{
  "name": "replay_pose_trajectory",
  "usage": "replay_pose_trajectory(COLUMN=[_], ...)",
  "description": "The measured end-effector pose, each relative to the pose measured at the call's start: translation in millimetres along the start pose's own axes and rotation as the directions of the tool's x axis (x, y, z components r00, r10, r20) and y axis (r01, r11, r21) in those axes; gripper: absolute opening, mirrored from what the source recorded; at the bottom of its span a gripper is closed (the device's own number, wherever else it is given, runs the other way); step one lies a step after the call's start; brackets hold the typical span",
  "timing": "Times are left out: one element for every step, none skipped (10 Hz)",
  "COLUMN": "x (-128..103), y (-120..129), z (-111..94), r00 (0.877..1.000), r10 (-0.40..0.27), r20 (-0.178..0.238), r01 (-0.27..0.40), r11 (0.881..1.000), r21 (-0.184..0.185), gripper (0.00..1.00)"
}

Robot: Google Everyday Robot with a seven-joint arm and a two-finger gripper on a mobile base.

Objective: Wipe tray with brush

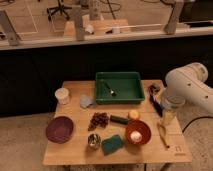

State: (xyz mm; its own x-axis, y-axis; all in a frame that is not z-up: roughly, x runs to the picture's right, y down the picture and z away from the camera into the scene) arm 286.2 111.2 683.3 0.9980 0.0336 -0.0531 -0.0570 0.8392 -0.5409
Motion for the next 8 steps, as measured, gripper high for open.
replay_pose_trajectory(x=[0.0,-0.2,1.2,3.7,4.1,5.5,6.4,5.3], y=[0.0,-0.9,-5.0,-15.2,-30.5,-41.5,-62.0,-72.5], z=[0.0,-0.5,1.3,3.4,5.8,8.1,12.2,15.2], r00=[1.000,1.000,0.999,0.997,0.995,0.994,0.993,0.993], r10=[0.000,-0.003,-0.017,-0.015,-0.002,0.010,0.029,0.045], r20=[0.000,0.008,0.042,0.079,0.099,0.106,0.110,0.109], r01=[0.000,0.003,0.018,0.018,0.007,-0.004,-0.024,-0.040], r11=[1.000,1.000,1.000,0.999,0.999,0.999,0.999,0.998], r21=[0.000,-0.004,-0.024,-0.048,-0.052,-0.053,-0.048,-0.043], gripper=[0.80,0.80,0.80,0.80,0.80,0.80,0.80,0.80])
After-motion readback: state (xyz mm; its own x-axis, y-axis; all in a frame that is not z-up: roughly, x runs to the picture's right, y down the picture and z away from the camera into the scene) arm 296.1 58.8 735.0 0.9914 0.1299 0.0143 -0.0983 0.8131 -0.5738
